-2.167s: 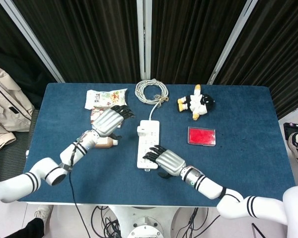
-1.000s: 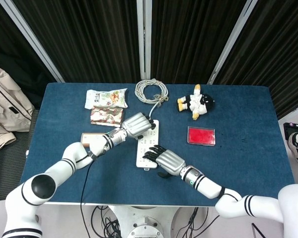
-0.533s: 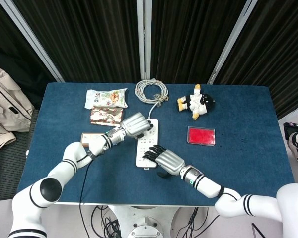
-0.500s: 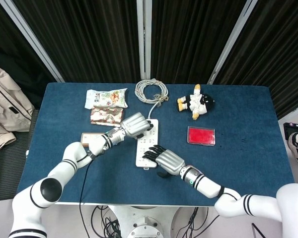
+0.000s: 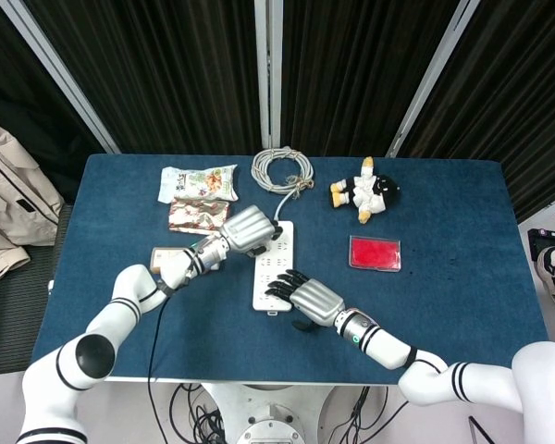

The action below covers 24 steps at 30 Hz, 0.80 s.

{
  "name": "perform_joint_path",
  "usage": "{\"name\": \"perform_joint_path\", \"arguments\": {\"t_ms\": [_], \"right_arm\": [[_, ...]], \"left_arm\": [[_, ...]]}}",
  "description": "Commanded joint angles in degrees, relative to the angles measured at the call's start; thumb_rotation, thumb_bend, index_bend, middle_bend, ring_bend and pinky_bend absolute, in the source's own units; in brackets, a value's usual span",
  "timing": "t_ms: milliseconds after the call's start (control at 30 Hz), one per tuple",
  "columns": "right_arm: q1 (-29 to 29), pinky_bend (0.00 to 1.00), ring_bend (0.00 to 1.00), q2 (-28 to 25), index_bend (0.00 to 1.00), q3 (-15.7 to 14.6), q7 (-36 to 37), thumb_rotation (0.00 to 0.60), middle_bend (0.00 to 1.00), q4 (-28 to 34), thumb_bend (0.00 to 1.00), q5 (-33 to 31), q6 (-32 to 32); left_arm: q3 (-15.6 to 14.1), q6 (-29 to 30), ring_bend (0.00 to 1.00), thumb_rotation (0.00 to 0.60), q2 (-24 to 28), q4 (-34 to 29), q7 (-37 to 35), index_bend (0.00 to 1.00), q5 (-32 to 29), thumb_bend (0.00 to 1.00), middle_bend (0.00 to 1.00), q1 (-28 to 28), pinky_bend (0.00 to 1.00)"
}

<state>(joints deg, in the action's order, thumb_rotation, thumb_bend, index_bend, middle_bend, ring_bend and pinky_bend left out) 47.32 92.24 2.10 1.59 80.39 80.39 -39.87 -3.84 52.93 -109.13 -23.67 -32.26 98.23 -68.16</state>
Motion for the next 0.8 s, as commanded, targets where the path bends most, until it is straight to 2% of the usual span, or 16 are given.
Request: {"name": "perform_joint_path", "arguments": {"t_ms": [33,233,367,567,733,800], "right_arm": [[-0.06,0.0,0.0,-0.01,0.14,-0.08,0.02,0.6,0.17,0.03,0.25,-0.03,-0.08],[-0.39,0.0,0.0,-0.22,0.14,-0.06,0.41,0.6,0.16,0.29,0.25,0.36,-1.14],[-0.78,0.0,0.0,-0.53,0.14,0.04,1.19,0.6,0.16,0.67,0.25,1.62,-2.94],[-1.92,0.0,0.0,-1.75,0.15,0.16,3.2,0.6,0.16,1.77,0.25,4.21,-7.13],[-3.14,0.0,0.0,-3.94,0.15,-0.06,4.38,0.6,0.16,3.63,0.25,6.58,-10.99],[-3.78,0.0,0.0,-5.11,0.15,-0.25,4.47,0.6,0.16,4.52,0.25,7.3,-12.49]], "left_arm": [[0.02,0.38,0.72,0.6,0.35,-0.32,0.05,0.62,-0.18,0.48,0.72,0.03,0.84],[1.15,5.2,0.71,0.6,2.37,-2.13,1.71,0.62,-1.1,0.48,0.71,1.31,0.84],[2.56,6.99,0.68,0.6,6.34,-6.22,4.64,0.61,-3.3,0.47,0.7,3.84,0.81],[2.16,3.69,0.57,0.6,13.16,-16.86,12.1,0.53,-6.1,0.46,0.62,7.79,0.66],[2.33,-1.01,0.42,0.6,16.64,-25.19,18.92,0.43,-9.62,0.42,0.5,10.14,0.54],[2.92,-2.42,0.31,0.6,17.47,-27.6,21.44,0.35,-11.36,0.34,0.41,10.89,0.43]]}}
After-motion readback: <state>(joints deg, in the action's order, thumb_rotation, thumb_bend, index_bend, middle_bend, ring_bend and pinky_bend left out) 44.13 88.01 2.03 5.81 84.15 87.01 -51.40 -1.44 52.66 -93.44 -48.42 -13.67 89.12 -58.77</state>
